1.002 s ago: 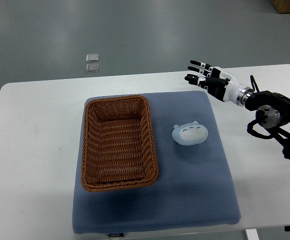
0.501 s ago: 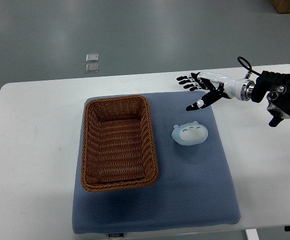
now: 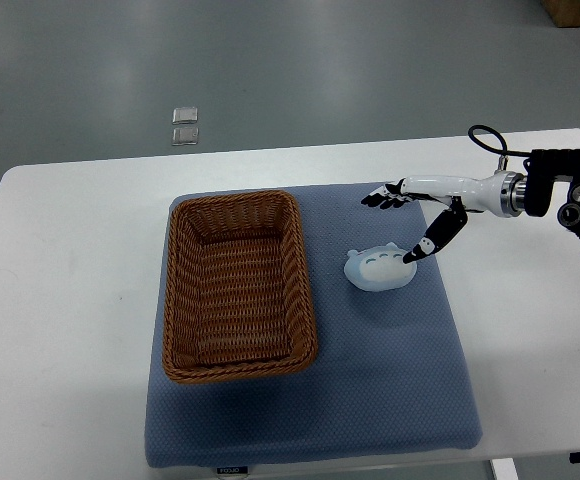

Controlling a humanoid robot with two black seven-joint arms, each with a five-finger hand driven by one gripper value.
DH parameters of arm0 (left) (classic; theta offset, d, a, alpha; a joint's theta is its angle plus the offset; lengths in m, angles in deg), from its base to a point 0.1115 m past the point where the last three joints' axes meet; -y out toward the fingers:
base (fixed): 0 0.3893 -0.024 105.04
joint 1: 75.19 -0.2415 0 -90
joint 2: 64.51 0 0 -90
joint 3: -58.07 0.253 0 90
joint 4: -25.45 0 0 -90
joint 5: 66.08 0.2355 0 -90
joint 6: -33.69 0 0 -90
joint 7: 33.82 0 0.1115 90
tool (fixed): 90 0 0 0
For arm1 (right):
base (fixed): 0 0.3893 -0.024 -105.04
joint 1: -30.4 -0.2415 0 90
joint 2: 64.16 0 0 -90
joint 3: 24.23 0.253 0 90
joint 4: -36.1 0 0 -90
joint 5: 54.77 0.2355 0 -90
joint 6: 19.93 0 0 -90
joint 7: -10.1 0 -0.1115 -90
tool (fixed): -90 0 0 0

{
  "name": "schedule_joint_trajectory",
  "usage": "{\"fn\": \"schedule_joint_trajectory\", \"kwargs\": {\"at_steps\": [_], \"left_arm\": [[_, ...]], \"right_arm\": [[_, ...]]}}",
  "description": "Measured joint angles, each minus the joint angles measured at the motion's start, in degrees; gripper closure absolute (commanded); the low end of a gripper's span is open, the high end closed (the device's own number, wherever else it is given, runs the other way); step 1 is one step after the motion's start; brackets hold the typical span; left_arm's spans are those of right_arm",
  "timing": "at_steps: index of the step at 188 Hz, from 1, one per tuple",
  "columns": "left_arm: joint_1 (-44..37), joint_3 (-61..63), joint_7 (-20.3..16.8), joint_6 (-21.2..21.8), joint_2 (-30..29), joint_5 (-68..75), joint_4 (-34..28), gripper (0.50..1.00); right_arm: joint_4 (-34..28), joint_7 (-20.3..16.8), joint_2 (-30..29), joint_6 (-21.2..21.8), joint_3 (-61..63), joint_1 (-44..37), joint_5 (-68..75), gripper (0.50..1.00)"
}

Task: Place blue toy in brown basket
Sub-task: 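Lower the right hand onto the blue plush toy and close fingers around it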

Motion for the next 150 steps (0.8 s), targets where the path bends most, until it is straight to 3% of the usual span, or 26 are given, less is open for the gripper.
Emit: {"fn": "schedule_joint_trajectory", "kwargs": {"at_steps": [80, 150], "left_arm": [[0.00, 0.00, 0.00, 0.00, 0.00, 0.00, 0.00, 0.500], [0.00, 0.00, 0.00, 0.00, 0.00, 0.00, 0.00, 0.500]], "right_arm": [[-2.75, 0.68, -1.09, -4.37, -0.13, 5.25, -4.60, 0.579], [-2.36, 0.69, -3.33, -10.71, -0.60, 7.57, -6.38, 0.587]]}}
